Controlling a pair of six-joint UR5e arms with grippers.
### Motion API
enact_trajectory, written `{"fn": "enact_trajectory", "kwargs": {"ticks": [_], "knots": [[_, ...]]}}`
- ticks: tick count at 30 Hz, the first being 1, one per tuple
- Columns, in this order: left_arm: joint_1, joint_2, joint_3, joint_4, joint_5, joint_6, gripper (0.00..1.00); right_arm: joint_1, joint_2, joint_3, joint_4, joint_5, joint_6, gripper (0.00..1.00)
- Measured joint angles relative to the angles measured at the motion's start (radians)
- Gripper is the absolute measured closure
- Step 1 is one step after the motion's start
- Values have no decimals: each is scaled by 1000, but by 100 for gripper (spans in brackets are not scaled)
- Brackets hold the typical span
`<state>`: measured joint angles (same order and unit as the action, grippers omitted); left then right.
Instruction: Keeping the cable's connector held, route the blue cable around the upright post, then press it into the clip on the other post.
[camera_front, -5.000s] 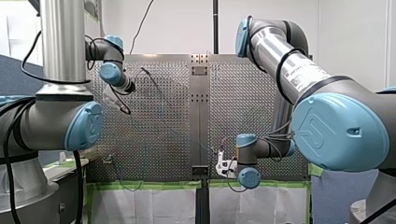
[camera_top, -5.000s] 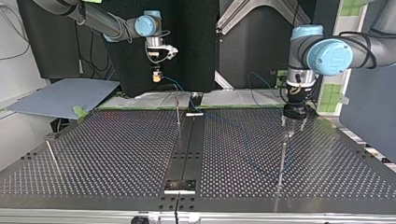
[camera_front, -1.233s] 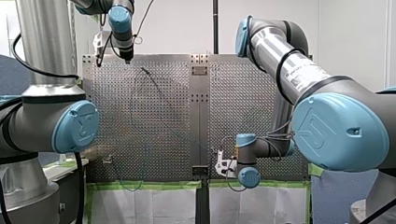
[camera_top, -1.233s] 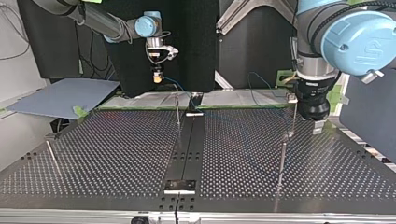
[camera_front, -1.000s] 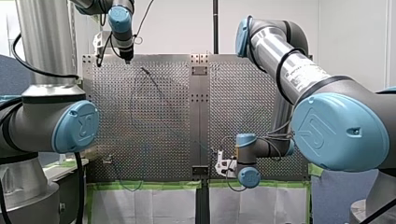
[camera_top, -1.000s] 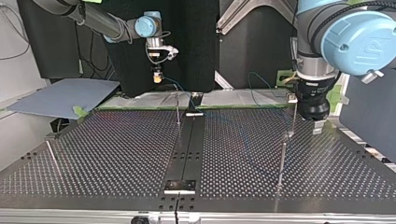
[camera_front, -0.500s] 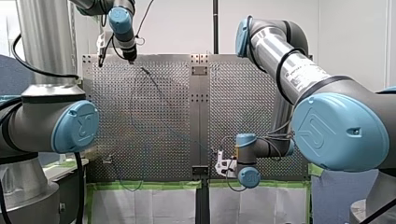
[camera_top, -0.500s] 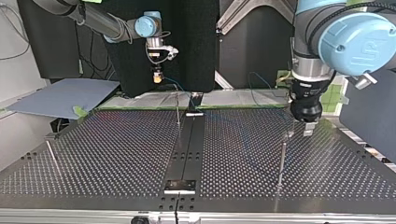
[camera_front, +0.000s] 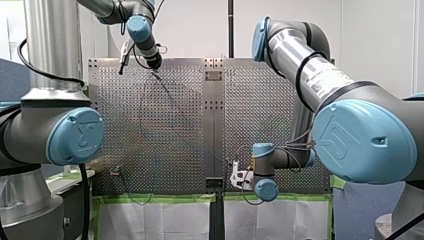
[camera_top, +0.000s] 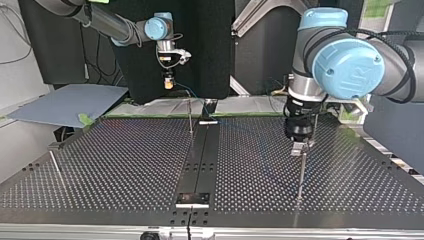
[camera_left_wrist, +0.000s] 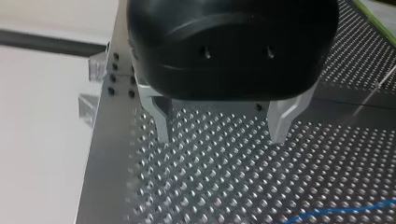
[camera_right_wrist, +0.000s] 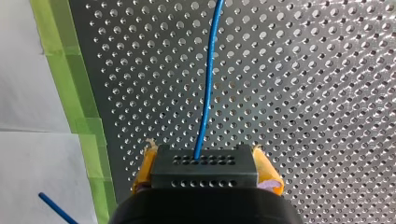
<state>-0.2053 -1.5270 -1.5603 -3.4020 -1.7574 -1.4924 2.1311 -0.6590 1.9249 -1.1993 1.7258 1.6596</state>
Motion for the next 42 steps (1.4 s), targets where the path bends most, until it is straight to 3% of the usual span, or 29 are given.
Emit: {"fn": "enact_trajectory", "kwargs": {"ticks": [12,21,29,42], "knots": [[-92,-91,71,92,-84,88,0,0,0,0,0,0,-2,100],[-164,-170,76,161,-160,113,0,1,0,-7,2,-13,-2,100],[-161,-237,76,190,-208,148,0,2,0,-8,3,-14,-2,100],[-137,-344,76,291,-264,237,0,5,0,-8,3,-14,-3,100]]}}
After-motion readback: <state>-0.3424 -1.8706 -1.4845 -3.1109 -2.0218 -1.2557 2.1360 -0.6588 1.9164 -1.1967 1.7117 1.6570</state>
